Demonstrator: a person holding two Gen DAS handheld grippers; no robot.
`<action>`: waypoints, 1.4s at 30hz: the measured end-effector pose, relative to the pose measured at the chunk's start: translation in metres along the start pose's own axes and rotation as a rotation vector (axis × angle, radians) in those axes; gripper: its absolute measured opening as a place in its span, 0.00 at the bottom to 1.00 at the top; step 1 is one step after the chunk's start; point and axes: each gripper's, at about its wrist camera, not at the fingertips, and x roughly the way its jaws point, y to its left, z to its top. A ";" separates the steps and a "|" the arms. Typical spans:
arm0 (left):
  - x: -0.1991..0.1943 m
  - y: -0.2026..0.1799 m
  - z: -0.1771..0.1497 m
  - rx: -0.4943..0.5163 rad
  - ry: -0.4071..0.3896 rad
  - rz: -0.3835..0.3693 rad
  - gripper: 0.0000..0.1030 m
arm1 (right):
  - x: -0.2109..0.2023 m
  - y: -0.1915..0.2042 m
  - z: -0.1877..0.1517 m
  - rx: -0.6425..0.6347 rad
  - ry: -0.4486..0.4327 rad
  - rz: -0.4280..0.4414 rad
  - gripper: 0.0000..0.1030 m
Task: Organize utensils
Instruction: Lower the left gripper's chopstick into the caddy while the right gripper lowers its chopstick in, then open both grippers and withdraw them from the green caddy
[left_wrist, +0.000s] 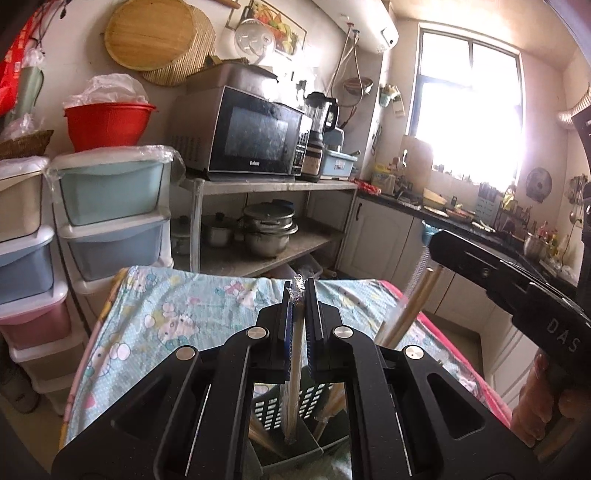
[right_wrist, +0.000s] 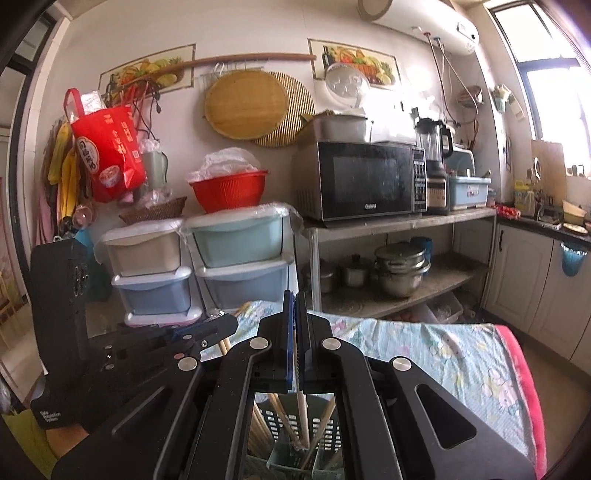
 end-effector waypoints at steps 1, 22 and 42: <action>0.002 0.000 -0.002 0.000 0.002 -0.001 0.03 | 0.004 -0.001 -0.003 0.006 0.010 0.002 0.02; 0.003 0.008 -0.032 -0.037 0.073 0.008 0.21 | 0.015 -0.020 -0.044 0.077 0.114 -0.028 0.18; -0.038 0.003 -0.065 -0.079 0.118 -0.016 0.73 | -0.040 -0.029 -0.085 0.104 0.179 -0.074 0.34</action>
